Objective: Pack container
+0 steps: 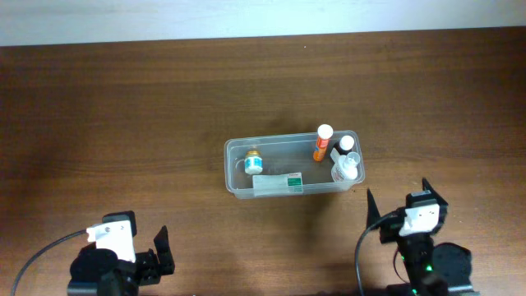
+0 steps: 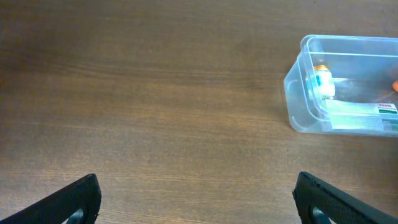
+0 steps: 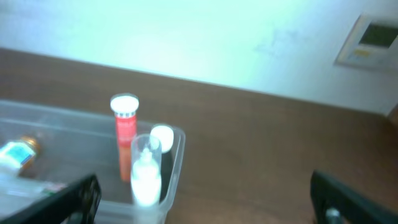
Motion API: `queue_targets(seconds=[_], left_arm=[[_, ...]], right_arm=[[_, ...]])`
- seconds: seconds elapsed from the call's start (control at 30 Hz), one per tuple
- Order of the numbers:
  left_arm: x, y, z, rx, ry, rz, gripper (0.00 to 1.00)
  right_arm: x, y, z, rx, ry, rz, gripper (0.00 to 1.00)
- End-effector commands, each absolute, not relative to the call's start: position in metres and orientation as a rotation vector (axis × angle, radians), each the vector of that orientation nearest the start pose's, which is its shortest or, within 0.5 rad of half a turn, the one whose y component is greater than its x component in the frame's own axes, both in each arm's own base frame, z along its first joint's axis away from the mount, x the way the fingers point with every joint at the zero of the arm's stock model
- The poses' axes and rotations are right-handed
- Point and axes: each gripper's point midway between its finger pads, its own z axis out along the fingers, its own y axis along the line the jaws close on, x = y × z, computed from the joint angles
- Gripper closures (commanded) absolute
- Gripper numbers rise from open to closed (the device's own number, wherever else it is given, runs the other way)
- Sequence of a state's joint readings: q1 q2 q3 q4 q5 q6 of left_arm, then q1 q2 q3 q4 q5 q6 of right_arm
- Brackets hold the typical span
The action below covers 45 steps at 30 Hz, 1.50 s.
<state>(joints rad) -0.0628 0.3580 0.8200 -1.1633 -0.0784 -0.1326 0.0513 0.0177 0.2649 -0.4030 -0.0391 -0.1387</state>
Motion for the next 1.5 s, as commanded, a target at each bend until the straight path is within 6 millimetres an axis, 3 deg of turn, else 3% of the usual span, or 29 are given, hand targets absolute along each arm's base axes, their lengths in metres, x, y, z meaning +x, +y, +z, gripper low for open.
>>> queue_targets(seconds=[0.0, 0.07, 0.2, 1.1, 1.27, 1.33, 1.47], left_arm=[[0.153, 0.002, 0.209, -0.125, 2.269, -0.027, 0.01], [0.153, 0.002, 0.209, -0.125, 2.269, -0.027, 0.00], [0.153, 0.002, 0.209, -0.125, 2.269, -0.027, 0.01], [0.153, 0.004, 0.209, -0.135, 2.265, -0.023, 0.01], [0.162, 0.009, 0.214, -0.151, 2.161, -0.002, 0.01], [0.170, 0.008, 0.204, -0.151, 2.116, -0.008, 0.01], [0.190, 0.005, 0.166, -0.143, 2.047, -0.032, 0.00]], right_arm=[[0.239, 0.018, 0.185, -0.196, 1.609, -0.058, 0.02], [0.246, 0.019, 0.182, -0.193, 1.530, -0.057, 0.02], [0.246, 0.019, 0.156, -0.203, 1.637, -0.052, 0.02], [0.246, 0.019, 0.154, -0.204, 1.642, -0.051, 0.02], [0.246, 0.019, 0.154, -0.204, 1.642, -0.051, 0.02], [0.246, 0.019, 0.154, -0.204, 1.642, -0.051, 0.02], [0.246, 0.019, 0.154, -0.204, 1.642, -0.051, 0.01]])
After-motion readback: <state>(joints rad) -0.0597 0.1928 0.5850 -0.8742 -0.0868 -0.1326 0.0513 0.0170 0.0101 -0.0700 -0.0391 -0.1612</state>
